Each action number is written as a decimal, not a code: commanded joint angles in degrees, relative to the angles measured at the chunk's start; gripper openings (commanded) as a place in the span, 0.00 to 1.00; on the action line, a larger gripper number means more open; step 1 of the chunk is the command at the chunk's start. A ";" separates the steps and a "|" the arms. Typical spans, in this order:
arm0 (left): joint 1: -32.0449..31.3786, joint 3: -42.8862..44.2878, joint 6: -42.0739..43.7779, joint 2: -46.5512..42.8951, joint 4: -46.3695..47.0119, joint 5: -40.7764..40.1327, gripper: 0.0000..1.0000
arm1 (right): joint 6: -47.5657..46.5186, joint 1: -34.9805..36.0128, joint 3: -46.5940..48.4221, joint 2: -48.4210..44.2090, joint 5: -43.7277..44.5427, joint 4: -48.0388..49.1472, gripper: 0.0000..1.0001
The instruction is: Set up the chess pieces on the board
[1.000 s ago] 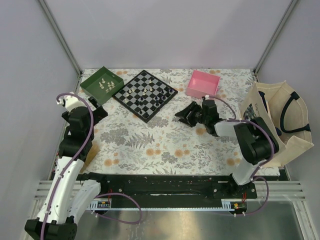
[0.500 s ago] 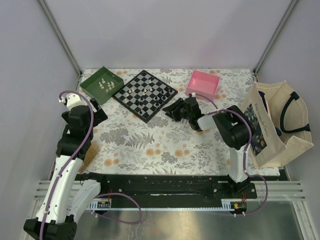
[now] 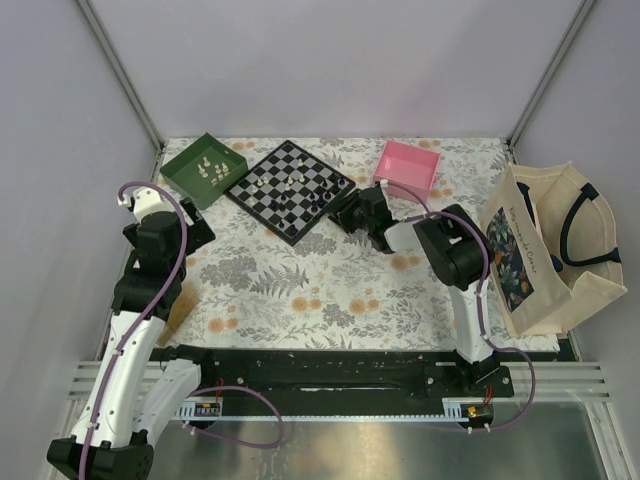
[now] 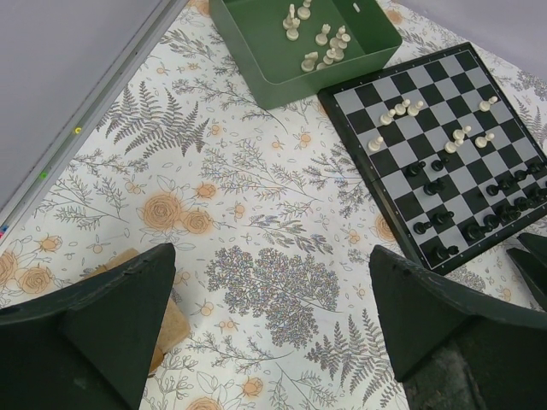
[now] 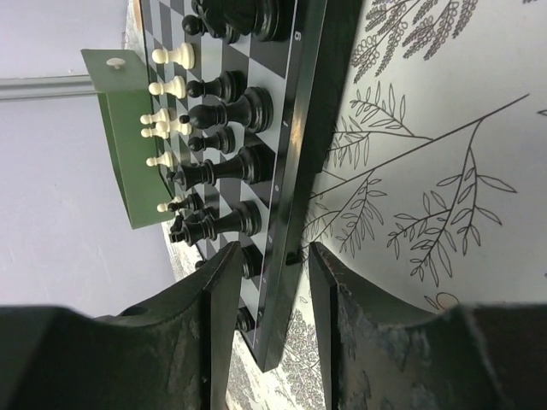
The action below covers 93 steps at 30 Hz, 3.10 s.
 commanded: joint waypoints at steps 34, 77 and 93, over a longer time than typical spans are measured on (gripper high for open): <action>0.30 3.80 2.21 -0.25 -0.35 -0.95 0.99 | 6.65 2.60 10.18 2.20 7.50 -12.64 0.35; 0.30 5.29 3.09 -0.34 -2.10 -1.30 0.99 | 9.81 4.01 12.99 3.17 9.34 -16.24 0.19; 0.30 5.03 2.57 -0.07 -2.10 -0.87 0.99 | 10.07 4.10 8.25 1.15 11.36 -12.64 0.05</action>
